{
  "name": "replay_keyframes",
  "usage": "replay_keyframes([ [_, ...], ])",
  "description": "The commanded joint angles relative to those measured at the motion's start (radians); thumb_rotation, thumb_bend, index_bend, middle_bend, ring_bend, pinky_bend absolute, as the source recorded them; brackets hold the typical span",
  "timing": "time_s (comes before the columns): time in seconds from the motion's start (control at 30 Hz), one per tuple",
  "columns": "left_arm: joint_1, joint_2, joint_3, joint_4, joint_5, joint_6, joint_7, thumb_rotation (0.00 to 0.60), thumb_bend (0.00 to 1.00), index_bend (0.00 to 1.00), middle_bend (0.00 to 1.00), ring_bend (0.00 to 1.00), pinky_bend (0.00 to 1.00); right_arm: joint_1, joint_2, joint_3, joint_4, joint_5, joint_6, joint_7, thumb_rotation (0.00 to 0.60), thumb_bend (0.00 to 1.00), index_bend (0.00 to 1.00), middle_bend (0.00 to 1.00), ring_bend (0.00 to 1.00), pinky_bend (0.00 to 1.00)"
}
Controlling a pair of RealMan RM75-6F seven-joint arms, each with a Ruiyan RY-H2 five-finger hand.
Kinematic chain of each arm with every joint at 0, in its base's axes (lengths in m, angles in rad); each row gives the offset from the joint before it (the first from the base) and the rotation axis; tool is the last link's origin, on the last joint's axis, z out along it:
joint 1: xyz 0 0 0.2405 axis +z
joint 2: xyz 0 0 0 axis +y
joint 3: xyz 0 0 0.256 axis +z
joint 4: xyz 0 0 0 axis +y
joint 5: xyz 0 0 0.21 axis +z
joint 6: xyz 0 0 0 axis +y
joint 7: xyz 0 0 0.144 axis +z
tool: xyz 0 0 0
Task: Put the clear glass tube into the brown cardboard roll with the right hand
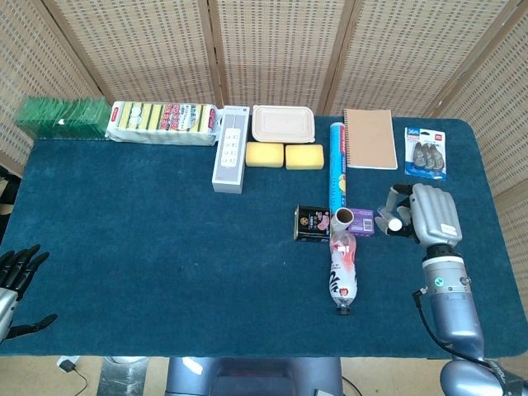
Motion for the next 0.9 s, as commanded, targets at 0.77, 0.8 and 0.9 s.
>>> replay_keyframes([
  [0.77, 0.000, 0.005, 0.007, 0.008, 0.013, 0.007, -0.013, 0.539, 0.08, 0.02, 0.00, 0.00, 0.00, 0.038, 0.020, -0.225, -0.132, -0.124, -0.044, -0.079, 0.600, 0.51, 0.85, 0.98, 1.00, 0.93],
  [0.8, -0.001, 0.004, 0.005, 0.009, 0.007, 0.002, -0.014, 0.540, 0.08, 0.02, 0.00, 0.00, 0.00, 0.032, 0.035, -0.253, -0.132, -0.147, -0.113, -0.044, 0.600, 0.51, 0.85, 0.99, 1.00, 0.94],
  [0.9, -0.010, 0.001, -0.001, 0.003, -0.013, -0.024, 0.000, 0.541, 0.08, 0.02, 0.00, 0.00, 0.00, 0.005, 0.100, -0.273, -0.132, -0.303, -0.231, 0.073, 0.600, 0.51, 0.85, 0.99, 1.00, 0.94],
])
